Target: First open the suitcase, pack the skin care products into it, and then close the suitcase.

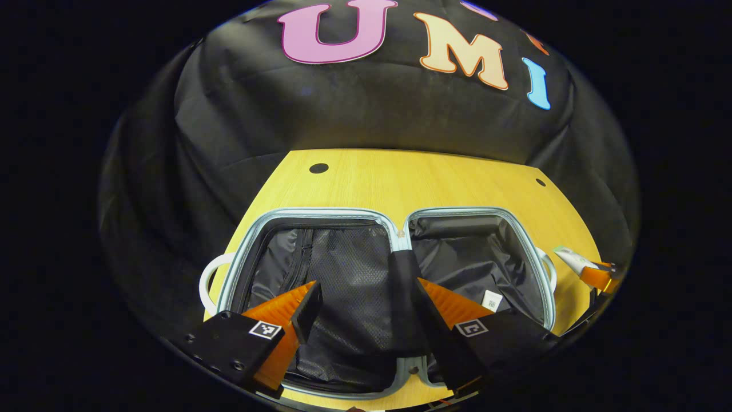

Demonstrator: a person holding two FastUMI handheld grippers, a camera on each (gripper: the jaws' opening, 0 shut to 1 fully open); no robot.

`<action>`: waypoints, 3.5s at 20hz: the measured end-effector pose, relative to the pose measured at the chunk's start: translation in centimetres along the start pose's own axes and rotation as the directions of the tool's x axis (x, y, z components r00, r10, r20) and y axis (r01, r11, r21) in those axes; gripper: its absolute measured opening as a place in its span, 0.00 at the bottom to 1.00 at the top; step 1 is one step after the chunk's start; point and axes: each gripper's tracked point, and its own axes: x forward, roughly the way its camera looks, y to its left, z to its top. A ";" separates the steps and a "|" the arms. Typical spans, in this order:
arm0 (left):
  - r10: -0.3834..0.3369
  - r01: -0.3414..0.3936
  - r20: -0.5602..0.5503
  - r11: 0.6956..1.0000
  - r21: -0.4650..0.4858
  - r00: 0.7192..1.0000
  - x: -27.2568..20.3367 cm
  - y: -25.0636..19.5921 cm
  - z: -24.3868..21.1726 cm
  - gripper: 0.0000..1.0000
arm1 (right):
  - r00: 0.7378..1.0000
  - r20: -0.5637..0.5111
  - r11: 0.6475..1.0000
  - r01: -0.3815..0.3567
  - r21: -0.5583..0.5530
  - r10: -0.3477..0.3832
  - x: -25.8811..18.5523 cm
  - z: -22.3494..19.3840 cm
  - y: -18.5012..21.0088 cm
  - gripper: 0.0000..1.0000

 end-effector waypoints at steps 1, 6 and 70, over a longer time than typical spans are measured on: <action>0.000 0.000 -0.003 1.000 -0.003 1.000 0.1 0.4 -0.1 0.94 | 1.000 -0.008 1.000 -0.019 0.001 0.019 0.2 0.0 1.3 0.47; 0.023 -0.023 -0.013 1.000 -0.013 1.000 0.1 3.5 -1.0 0.94 | 0.994 -0.044 0.994 -0.104 0.022 0.104 1.8 -0.9 7.6 0.44; -0.283 0.279 0.060 0.958 0.062 0.957 -8.8 -24.0 11.9 0.02 | 0.951 0.232 0.978 -0.185 -0.097 0.203 -8.5 6.6 -12.0 0.98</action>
